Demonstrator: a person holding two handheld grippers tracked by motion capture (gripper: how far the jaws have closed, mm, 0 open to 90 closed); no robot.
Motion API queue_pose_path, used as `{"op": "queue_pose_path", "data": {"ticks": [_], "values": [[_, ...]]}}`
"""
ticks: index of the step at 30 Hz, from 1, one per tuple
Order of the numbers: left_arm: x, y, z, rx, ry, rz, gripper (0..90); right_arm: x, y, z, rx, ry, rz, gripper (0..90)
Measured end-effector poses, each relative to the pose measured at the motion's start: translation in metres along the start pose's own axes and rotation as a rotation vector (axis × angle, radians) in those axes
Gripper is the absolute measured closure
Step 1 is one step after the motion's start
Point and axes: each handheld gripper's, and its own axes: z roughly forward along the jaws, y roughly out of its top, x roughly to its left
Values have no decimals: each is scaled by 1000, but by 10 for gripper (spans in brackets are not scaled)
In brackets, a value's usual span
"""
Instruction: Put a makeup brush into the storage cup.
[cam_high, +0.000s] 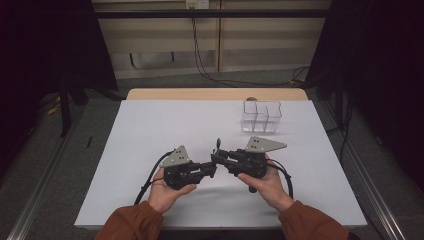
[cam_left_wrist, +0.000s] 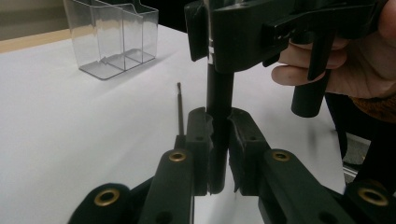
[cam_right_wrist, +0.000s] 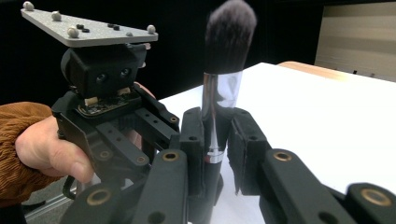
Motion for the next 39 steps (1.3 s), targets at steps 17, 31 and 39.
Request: {"op": "queue_pose_path", "data": {"ticks": [17, 31, 39], "values": [[1, -4, -1, -46, 13, 26, 728, 1, 4, 0, 8, 7, -9, 782], [2, -3, -5, -49, 55, 3, 524, -4, 8, -9, -13, 1, -2, 781], [5, -3, -8, -41, 101, -51, 314, -5, 9, -13, -14, -5, -4, 782]]}}
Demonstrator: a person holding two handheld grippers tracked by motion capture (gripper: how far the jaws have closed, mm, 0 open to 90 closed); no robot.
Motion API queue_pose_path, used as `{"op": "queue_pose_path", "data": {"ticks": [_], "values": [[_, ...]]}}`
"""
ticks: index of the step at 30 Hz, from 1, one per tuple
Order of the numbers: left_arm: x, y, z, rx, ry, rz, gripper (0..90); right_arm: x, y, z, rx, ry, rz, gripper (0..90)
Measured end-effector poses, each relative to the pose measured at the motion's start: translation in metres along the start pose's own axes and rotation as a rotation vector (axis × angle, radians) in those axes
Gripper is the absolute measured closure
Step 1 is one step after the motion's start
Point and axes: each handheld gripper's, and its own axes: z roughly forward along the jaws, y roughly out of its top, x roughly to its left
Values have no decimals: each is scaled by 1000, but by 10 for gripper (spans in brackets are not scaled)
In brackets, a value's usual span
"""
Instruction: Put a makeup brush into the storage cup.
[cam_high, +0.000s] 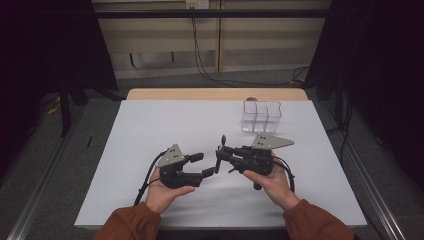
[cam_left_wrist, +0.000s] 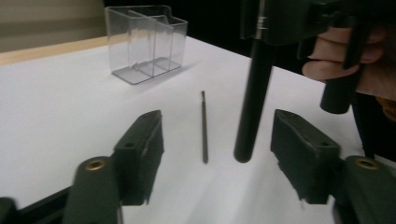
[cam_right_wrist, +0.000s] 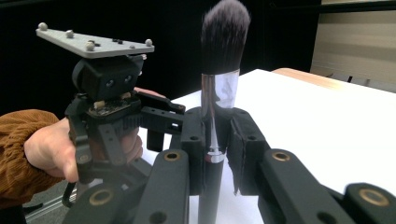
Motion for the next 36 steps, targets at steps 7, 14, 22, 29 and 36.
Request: {"op": "queue_pose_path", "data": {"ticks": [7, 14, 22, 29, 36], "values": [[-1, 1, -2, -8, 3, 7, 175, -3, -1, -2, 4, -2, 5, 781], [1, 2, -8, -3, 35, -10, 71, -5, -1, -7, -1, -13, 7, 781], [6, 3, -16, 6, 69, 18, 35, -8, 0, -12, -5, -24, 9, 781], [-1, 2, -23, 3, 66, 29, 34, -10, 0, -19, -6, -39, 13, 781], [0, -2, -34, -28, 94, 25, 19, -15, -3, -28, -10, -63, 23, 781]]}}
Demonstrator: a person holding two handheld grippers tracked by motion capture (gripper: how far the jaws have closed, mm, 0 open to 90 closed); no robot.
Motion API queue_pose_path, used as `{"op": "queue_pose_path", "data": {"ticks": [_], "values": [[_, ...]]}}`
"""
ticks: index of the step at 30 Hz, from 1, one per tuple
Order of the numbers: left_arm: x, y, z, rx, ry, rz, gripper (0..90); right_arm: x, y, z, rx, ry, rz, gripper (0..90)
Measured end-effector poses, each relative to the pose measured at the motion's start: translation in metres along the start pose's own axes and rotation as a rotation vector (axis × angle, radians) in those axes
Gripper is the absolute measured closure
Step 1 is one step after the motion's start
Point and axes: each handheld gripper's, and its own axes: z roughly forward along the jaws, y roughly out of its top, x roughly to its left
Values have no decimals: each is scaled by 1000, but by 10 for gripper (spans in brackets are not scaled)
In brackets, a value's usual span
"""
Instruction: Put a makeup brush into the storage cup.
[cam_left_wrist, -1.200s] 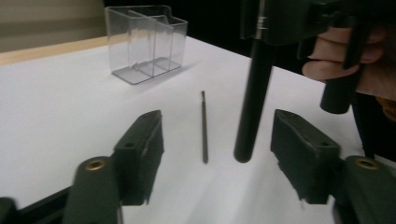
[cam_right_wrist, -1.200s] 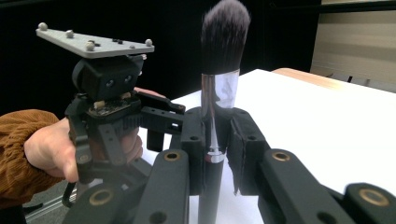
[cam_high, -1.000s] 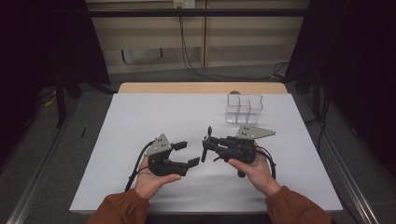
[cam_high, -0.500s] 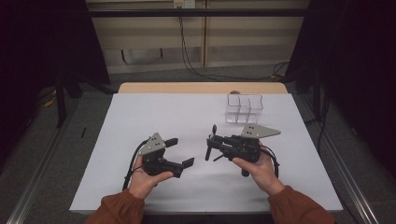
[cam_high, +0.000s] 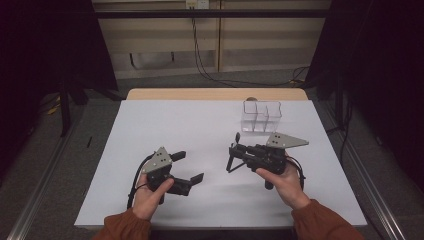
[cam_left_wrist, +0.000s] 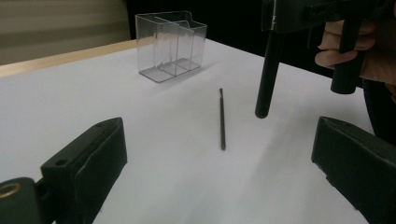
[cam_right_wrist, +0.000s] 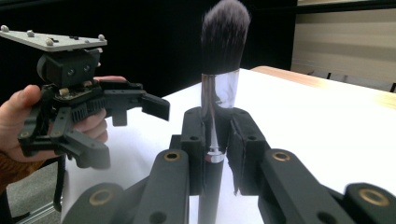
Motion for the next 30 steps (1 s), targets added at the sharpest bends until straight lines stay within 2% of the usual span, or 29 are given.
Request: {"op": "queue_pose_path", "data": {"ticks": [6, 9, 11, 16, 23, 24, 27, 28, 30], "values": [[9, 2, -13, -20, 51, 2, 19, -3, -3, -7, 4, -12, 7, 781], [11, 1, -20, -37, 56, 4, 16, -4, -5, -9, 3, -22, 12, 781], [11, 1, -25, -41, 75, 21, 16, -5, -6, -10, 6, -26, 10, 781], [14, 0, -35, -50, 85, 21, 16, -8, -6, -16, 3, -46, 7, 781], [21, -6, -50, -52, 128, 19, 19, -14, -5, -24, -5, -74, 3, 781], [23, -8, -56, -53, 142, 19, 18, -17, -4, -29, -10, -88, 3, 782], [24, -10, -61, -59, 149, 17, 18, -19, -3, -31, -13, -97, 2, 781], [24, -12, -65, -67, 155, 34, 18, -21, -3, -34, -14, -102, 5, 782], [25, -16, -69, -76, 161, 17, 19, -23, -3, -37, -14, -112, 3, 781]]}}
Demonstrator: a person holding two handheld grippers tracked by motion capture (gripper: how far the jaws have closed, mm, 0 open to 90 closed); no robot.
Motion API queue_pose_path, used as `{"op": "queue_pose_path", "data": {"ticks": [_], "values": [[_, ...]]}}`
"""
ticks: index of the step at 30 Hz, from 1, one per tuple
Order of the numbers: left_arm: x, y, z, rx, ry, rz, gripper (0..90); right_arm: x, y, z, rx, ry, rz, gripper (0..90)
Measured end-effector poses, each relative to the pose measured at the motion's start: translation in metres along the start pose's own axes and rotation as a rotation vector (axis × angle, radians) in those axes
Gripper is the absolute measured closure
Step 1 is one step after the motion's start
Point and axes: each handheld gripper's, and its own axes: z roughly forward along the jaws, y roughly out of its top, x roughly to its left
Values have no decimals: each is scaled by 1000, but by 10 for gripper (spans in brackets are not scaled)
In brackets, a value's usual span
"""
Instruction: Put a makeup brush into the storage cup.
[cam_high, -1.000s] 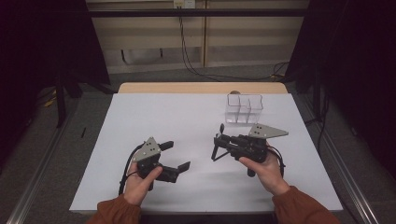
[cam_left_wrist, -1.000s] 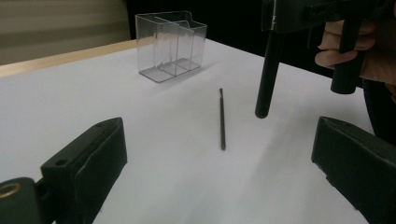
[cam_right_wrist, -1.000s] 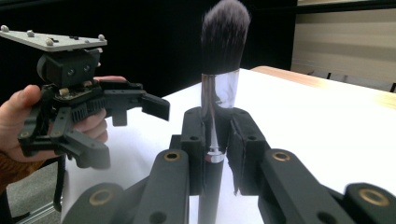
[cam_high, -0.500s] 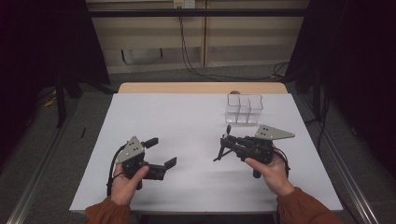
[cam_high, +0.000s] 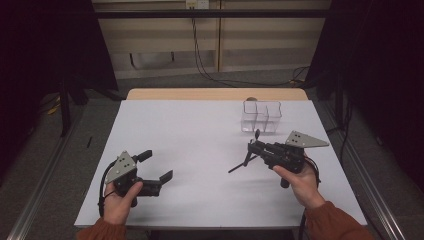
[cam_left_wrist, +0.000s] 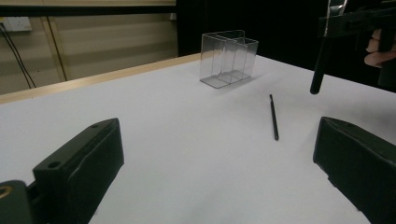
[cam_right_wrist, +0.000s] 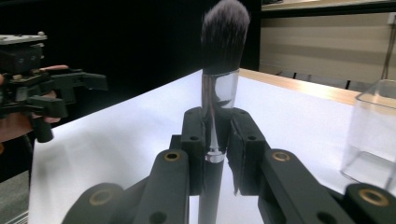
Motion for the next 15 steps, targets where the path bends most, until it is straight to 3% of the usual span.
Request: {"op": "queue_pose_path", "data": {"ticks": [8, 10, 15], "values": [[3, -7, -11, -28, 28, -21, 21, -10, 4, -9, -4, -39, 9, 782], [3, -8, -13, -50, 27, -56, 24, -12, 6, -10, -8, -47, 8, 781], [4, -10, -18, -41, 63, -55, 28, -22, 10, -15, -17, -79, 7, 781]]}}
